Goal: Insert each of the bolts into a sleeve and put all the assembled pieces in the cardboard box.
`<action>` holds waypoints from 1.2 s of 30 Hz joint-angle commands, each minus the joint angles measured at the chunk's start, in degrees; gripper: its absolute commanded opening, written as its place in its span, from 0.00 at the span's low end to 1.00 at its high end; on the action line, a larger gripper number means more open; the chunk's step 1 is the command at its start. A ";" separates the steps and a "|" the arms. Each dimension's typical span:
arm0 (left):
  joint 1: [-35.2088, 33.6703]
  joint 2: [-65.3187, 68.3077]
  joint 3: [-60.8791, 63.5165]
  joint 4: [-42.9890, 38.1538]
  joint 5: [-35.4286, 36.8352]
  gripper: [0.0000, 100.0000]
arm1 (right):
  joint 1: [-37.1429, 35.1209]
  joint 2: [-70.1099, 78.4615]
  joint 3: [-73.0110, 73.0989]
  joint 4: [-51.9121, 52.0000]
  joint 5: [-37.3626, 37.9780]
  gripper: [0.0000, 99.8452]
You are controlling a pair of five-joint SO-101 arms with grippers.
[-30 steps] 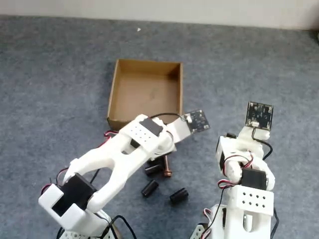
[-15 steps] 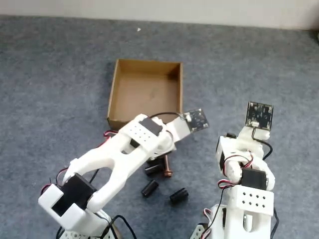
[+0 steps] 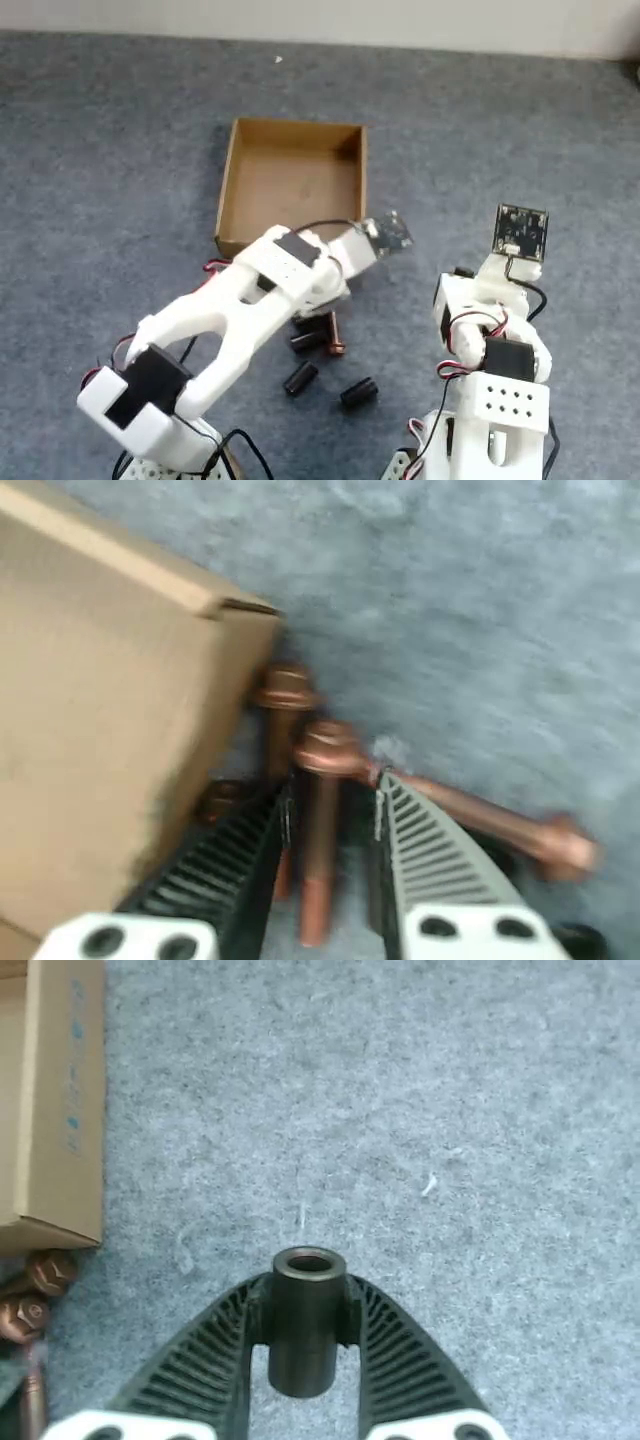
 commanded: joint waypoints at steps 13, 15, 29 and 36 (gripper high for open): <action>0.13 5.93 -5.85 -1.05 0.35 0.01 | 0.40 -1.54 -0.75 -1.54 -0.09 0.01; 1.19 4.79 -5.85 0.44 0.35 0.01 | 0.40 -1.54 -0.75 -1.54 -0.09 0.01; 1.36 -25.89 6.64 2.55 8.35 0.01 | 0.48 -1.63 -1.27 0.57 0.00 0.01; -2.24 -46.64 9.89 2.73 16.35 0.01 | 0.04 -6.81 -3.74 3.91 0.00 0.01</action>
